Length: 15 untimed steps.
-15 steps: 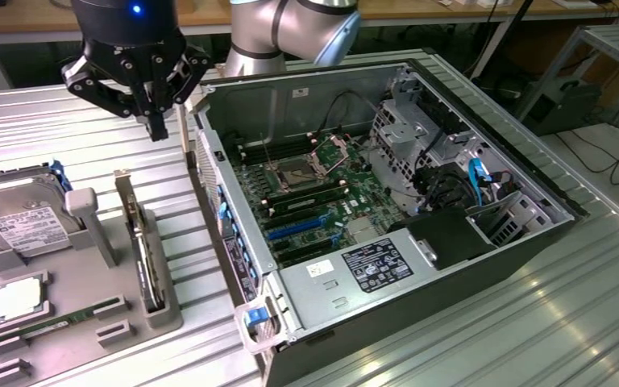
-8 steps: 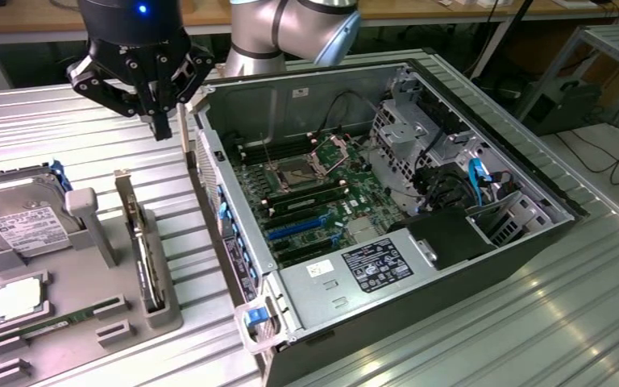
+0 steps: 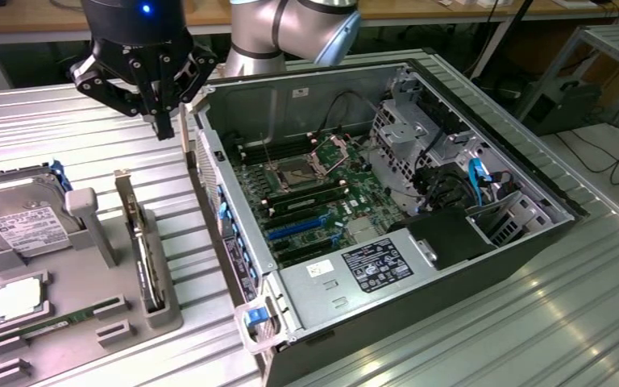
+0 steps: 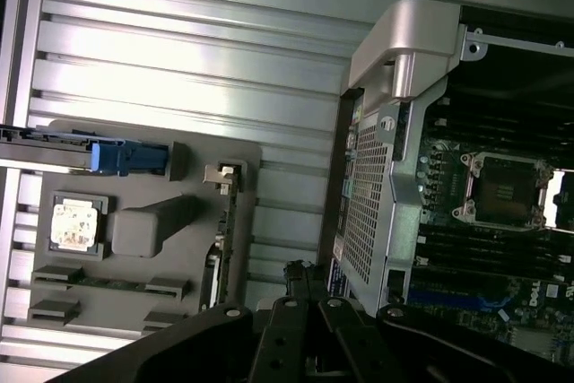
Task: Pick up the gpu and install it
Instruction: 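Reach for the gpu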
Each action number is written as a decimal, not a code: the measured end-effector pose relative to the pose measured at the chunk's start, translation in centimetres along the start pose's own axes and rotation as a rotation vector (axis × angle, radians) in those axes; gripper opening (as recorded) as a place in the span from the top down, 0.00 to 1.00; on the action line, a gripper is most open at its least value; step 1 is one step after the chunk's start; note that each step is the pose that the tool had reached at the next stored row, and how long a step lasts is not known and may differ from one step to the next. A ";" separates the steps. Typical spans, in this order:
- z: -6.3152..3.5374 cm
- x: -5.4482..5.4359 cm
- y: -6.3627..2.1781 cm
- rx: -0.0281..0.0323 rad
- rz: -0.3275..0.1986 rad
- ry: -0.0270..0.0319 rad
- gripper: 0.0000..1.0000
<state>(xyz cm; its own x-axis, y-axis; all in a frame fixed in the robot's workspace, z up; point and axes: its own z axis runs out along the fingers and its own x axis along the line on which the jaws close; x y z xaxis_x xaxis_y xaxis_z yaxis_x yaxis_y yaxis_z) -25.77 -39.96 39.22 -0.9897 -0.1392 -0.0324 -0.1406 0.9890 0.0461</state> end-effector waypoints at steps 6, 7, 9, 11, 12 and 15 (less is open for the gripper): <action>-0.01 0.2 0.03 -0.0001 0.000 0.0000 0.89; 0.00 0.3 0.04 -0.0002 0.000 -0.0001 0.89; -0.01 0.3 0.05 -0.0002 0.000 0.0000 0.89; -0.01 0.4 0.06 -0.0002 0.000 -0.0001 0.89; -0.01 0.5 0.06 -0.0002 0.000 -0.0001 0.89; -0.01 0.6 0.08 -0.0002 0.000 -0.0001 0.89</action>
<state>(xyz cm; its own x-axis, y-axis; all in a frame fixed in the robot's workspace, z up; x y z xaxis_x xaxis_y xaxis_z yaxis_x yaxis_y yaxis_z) -26.35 -39.96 39.22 -0.9897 -0.1392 -0.0324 -0.1406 0.9890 0.0463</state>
